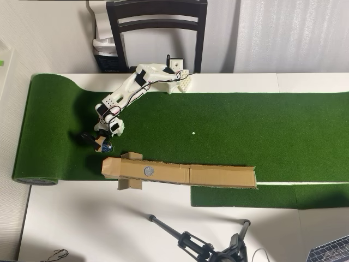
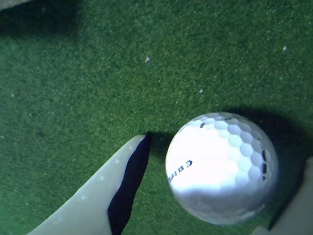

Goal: Pick up the golf ball and place it on the gray mark at the back.

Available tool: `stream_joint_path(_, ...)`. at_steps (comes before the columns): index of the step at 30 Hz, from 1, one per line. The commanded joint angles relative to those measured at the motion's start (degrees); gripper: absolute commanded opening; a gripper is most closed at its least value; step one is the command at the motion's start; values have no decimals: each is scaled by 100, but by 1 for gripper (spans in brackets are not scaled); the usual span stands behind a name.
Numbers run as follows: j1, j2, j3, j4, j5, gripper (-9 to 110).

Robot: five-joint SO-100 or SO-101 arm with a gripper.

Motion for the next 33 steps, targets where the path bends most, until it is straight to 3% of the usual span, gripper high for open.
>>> stream_joint_path(1,53,123,-387,-62,-62,41)
stream_joint_path(22,53,141,-431,-53,0,26)
stream_joint_path(33,-202,404,-2320,782,264,24)
